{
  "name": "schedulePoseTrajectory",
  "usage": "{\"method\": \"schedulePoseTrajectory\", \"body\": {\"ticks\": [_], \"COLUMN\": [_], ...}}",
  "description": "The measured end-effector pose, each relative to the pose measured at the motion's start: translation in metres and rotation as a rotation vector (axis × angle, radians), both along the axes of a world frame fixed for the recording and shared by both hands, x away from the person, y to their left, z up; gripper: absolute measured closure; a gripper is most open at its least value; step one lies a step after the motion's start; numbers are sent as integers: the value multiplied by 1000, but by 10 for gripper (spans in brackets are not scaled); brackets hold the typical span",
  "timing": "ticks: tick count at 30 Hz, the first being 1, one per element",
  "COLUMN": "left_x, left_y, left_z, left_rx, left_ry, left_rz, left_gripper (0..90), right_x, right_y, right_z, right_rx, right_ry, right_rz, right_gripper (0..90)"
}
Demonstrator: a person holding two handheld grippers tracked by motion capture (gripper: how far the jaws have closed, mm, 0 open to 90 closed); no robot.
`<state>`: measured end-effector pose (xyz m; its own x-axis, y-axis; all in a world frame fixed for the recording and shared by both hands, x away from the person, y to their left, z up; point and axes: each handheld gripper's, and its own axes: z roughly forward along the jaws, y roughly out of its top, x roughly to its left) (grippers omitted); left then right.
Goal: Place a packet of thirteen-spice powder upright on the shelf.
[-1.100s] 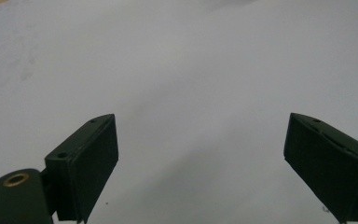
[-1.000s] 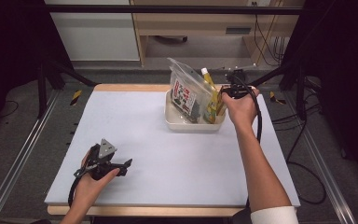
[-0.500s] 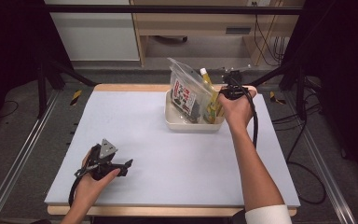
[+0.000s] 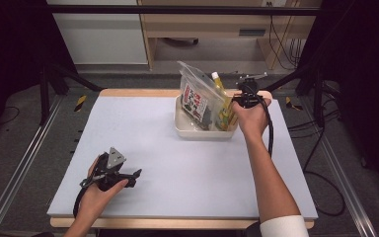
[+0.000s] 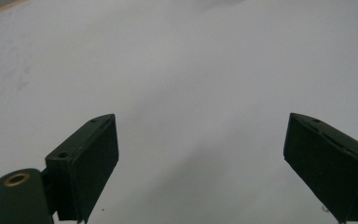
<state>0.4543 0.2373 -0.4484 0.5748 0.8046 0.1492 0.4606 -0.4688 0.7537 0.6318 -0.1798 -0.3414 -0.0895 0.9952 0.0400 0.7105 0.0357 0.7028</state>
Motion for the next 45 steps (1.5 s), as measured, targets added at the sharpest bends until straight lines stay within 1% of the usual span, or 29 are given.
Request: {"method": "schedulePoseTrajectory", "body": {"ticks": [4, 6, 10, 11, 15, 16, 17, 18, 20, 21, 22, 23, 24, 25, 26, 27, 28, 29, 30, 31, 32, 33, 35, 37, 38, 39, 40, 41, 45], "left_x": [0, 0, 1, 1, 1, 1, 1, 1, 1, 1, 0, 0, 1, 1, 1, 1, 1, 1, 1, 1, 1, 1, 1, 2, 2, 2, 2, 2, 2], "left_y": [1, 1, 0, 0, 1, 1, 1, 1, 1, 1, 1, 1, 1, 1, 1, 2, 2, 2, 2, 3, 4, 4, 4, 5, 5, 5, 5, 5, 6], "left_z": [1, 1, 0, 0, 0, 0, 1, 1, 0, 0, 1, 0, 0, 0, 0, 1, 1, 1, 1, 1, 1, 1, 1, 1, 1, 1, 1, 1, 1], "left_rx": [2, 3, 3, 4, 4, 3, 3, 3, -1, 0, 5, 5, 6, 8, 6, 6, 6, 4, 3, 5, 4, 4, 3, 4, 4, 2, 2, 2, 2], "left_ry": [-1, 2, 2, 1, 1, 1, 2, 1, -1, -1, -1, -2, 0, 0, -1, -4, -4, -5, -6, -3, -3, -5, -7, -8, -8, -9, -9, -7, -8], "left_rz": [-1, -1, -2, -1, -1, -1, 0, 1, 5, 6, 4, 4, 3, 3, 6, 8, 8, 11, 14, 14, 16, 18, 19, 19, 19, 21, 21, 22, 24], "left_gripper": [100, 100, 100, 100, 100, 100, 100, 100, 100, 100, 100, 100, 100, 99, 99, 98, 98, 98, 98, 98, 97, 97, 94, 91, 91, 90, 88, 87, 82], "right_x": [1, 2, 5, 6, 6, 5, 5, 1, -5, -5, -12, -16, -16, -23, -26, -29, -29, -36, -36, -39, -46, -46, -54, -63, -63, -70, -70, -76, -83], "right_y": [0, 0, 1, 1, 1, 0, 0, -2, -5, -5, -8, -10, -10, -13, -15, -17, -17, -20, -20, -22, -25, -25, -28, -29, -29, -29, -29, -29, -28], "right_z": [-5, -11, -15, -16, -17, -16, -16, -13, -5, -5, 3, 6, 6, 11, 13, 14, 14, 16, 16, 17, 19, 19, 20, 20, 20, 20, 20, 20, 20], "right_rx": [1, 8, 13, 7, 13, 25, 25, 23, 36, 36, 40, 41, 41, 34, 31, 36, 36, 46, 46, 49, 61, 61, 63, 48, 48, 43, 43, 45, 33], "right_ry": [8, 22, 30, 27, 21, -2, -2, -17, -40, -40, -68, -84, -84, -105, -115, -126, -126, -144, -144, -151, -164, -164, -183, -188, -188, -191, -191, -200, -209], "right_rz": [6, 7, 13, 19, 25, 35, 35, 44, 51, 51, 63, 67, 67, 80, 85, 86, 86, 91, 91, 94, 97, 97, 105, 128, 128, 138, 138, 150, 156], "right_gripper": [667, 665, 665, 664, 645, 612, 612, 588, 574, 574, 561, 556, 556, 549, 544, 539, 539, 526, 526, 513, 495, 495, 465, 429, 429, 411, 411, 386, 341]}}
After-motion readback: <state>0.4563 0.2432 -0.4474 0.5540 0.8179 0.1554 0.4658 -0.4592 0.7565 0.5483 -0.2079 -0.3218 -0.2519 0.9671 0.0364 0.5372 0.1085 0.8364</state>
